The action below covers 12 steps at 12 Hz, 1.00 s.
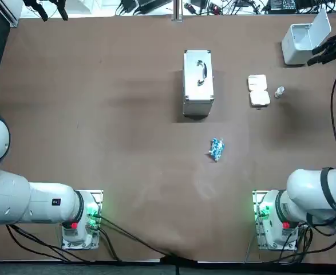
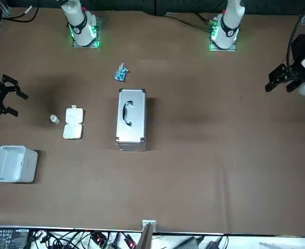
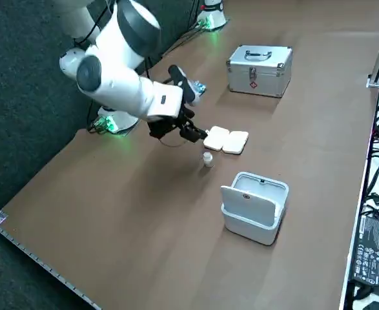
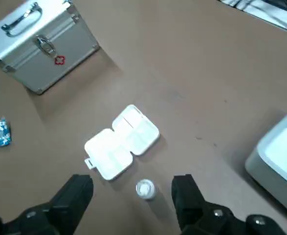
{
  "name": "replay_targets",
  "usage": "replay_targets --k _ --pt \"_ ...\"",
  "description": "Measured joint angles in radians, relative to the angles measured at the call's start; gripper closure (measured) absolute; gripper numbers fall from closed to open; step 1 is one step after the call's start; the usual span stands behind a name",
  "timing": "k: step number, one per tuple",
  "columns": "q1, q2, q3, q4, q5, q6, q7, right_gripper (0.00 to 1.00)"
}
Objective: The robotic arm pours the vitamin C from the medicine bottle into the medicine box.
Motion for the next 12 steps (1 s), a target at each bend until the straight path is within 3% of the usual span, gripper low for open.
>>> replay_targets --k 2,7,12 --pt "-0.008 0.052 0.001 -0.002 0.062 -0.012 -0.089 0.0" --pt "-0.017 0.096 0.002 -0.003 0.164 -0.056 -0.257 0.0" --pt "-0.057 0.214 0.002 -0.003 0.249 -0.059 -0.452 0.0"
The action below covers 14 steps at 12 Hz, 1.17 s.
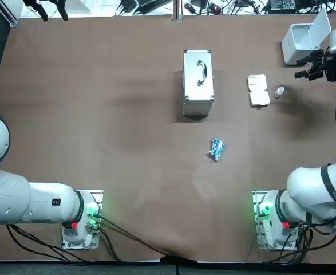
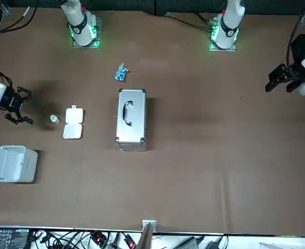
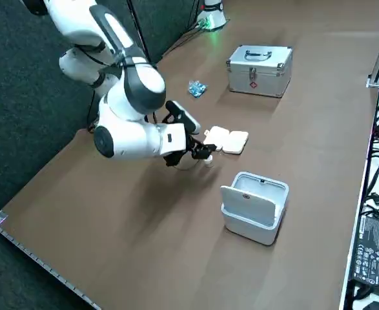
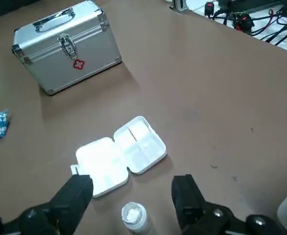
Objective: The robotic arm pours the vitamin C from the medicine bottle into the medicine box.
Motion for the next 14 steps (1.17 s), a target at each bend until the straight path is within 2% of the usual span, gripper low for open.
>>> replay_targets --k 4,10,14 --pt "-0.026 0.072 0.0 0.001 0.07 -0.008 -0.179 0.0" --pt "-0.069 0.197 0.0 0.001 0.083 -0.055 -0.397 0.01" --pt "-0.104 0.23 0.0 0.002 0.084 -0.059 -0.448 0.01"
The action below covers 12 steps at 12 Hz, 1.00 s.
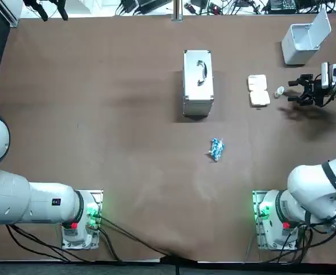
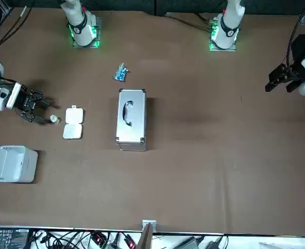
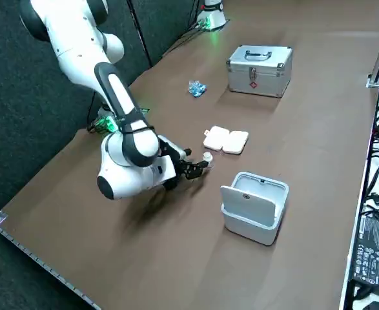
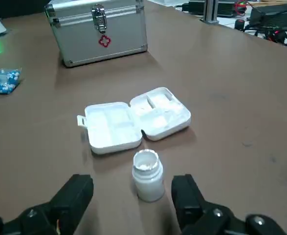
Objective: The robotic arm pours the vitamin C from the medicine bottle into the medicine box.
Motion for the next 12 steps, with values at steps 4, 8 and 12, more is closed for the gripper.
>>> replay_targets --k 4,8,12 --pt "-0.012 0.034 0.001 0.002 0.083 -0.006 -0.03 0.01" --pt "-0.011 0.101 0.006 0.014 0.188 -0.05 -0.103 0.01" --pt "-0.01 0.139 0.01 0.034 0.201 -0.065 -0.117 0.01"
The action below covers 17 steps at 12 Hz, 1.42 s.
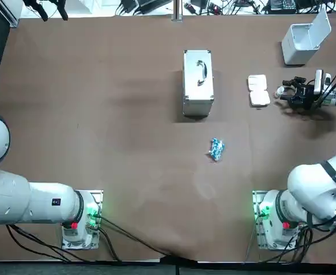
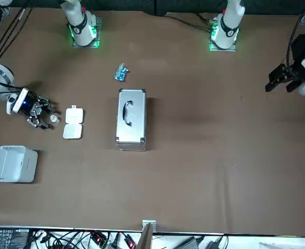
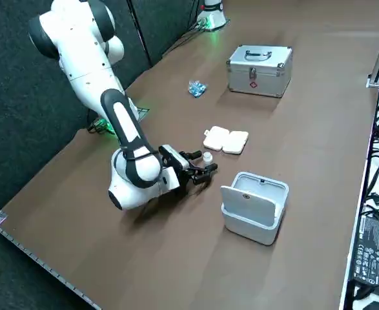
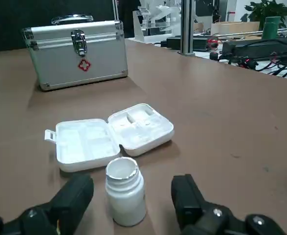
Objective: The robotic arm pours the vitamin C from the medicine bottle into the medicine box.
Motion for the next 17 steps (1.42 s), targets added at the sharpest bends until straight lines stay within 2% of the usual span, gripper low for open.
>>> replay_targets --k 3,17 --pt "0.001 0.013 0.004 0.007 0.0 -0.004 -0.005 0.02" --pt "0.004 0.029 0.007 0.011 0.0 -0.034 -0.044 0.23"
